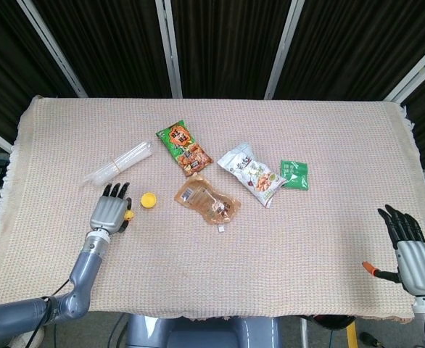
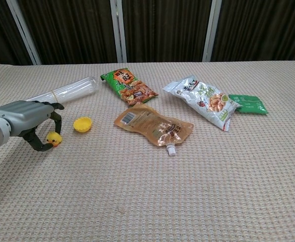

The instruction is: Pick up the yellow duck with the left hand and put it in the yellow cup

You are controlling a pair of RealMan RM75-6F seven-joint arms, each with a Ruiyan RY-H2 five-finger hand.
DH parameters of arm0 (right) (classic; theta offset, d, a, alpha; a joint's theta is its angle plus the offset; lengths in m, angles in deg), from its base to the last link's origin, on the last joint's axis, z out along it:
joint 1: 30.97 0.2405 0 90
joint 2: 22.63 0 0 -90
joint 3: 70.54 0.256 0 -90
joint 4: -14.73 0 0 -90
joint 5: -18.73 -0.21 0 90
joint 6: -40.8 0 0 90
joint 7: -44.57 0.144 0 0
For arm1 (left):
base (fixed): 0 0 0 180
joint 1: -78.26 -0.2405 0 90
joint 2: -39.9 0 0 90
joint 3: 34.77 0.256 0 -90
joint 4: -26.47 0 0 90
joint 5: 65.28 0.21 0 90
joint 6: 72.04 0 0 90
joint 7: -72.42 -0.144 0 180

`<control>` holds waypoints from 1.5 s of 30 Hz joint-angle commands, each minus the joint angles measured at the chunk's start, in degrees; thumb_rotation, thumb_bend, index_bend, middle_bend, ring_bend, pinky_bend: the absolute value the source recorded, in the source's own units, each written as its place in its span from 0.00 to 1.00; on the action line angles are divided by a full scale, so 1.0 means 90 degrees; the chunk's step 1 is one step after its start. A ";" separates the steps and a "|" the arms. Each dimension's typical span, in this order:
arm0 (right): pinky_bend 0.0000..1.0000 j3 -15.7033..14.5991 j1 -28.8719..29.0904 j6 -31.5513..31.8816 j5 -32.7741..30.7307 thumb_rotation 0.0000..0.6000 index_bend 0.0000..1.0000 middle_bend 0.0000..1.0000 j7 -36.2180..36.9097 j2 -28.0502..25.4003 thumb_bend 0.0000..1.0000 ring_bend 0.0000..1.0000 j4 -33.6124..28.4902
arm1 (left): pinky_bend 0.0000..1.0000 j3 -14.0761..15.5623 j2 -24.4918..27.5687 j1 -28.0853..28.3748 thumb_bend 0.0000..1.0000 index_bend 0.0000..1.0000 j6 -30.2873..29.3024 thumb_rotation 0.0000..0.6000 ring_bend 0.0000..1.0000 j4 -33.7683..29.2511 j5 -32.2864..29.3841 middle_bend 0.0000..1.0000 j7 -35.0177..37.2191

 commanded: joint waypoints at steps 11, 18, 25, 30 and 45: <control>0.00 0.0019 -0.0007 0.0037 0.0000 1.00 0.03 0.00 0.0019 0.0016 0.01 0.00 0.0015 | 0.00 -0.0054 0.0305 0.0080 0.42 0.48 -0.0164 1.00 0.00 -0.0483 0.0467 0.00 0.0397; 0.00 0.0026 -0.0008 0.0017 -0.0035 1.00 0.03 0.00 0.0043 -0.0004 0.01 0.00 0.0018 | 0.00 -0.0173 0.0135 0.0345 0.42 0.47 -0.0118 1.00 0.00 -0.0439 0.0409 0.00 0.0271; 0.00 0.0021 -0.0001 -0.0003 -0.0026 1.00 0.03 0.00 0.0132 -0.0034 0.01 0.00 0.0015 | 0.00 -0.0293 -0.0172 0.0632 0.41 0.47 -0.0057 1.00 0.00 -0.0041 0.0232 0.00 0.0125; 0.00 0.0028 0.0000 0.0001 -0.0022 1.00 0.03 0.00 0.0194 -0.0057 0.01 0.00 0.0005 | 0.00 -0.0356 -0.0299 0.0778 0.42 0.47 -0.0033 1.00 0.00 0.0184 0.0059 0.00 0.0053; 0.00 0.0031 -0.0018 0.0060 0.0010 1.00 0.03 0.00 0.0201 -0.0063 0.01 0.00 -0.0009 | 0.00 -0.0334 -0.0418 0.0886 0.39 0.39 -0.0059 1.00 0.00 0.0440 -0.0138 0.00 0.0060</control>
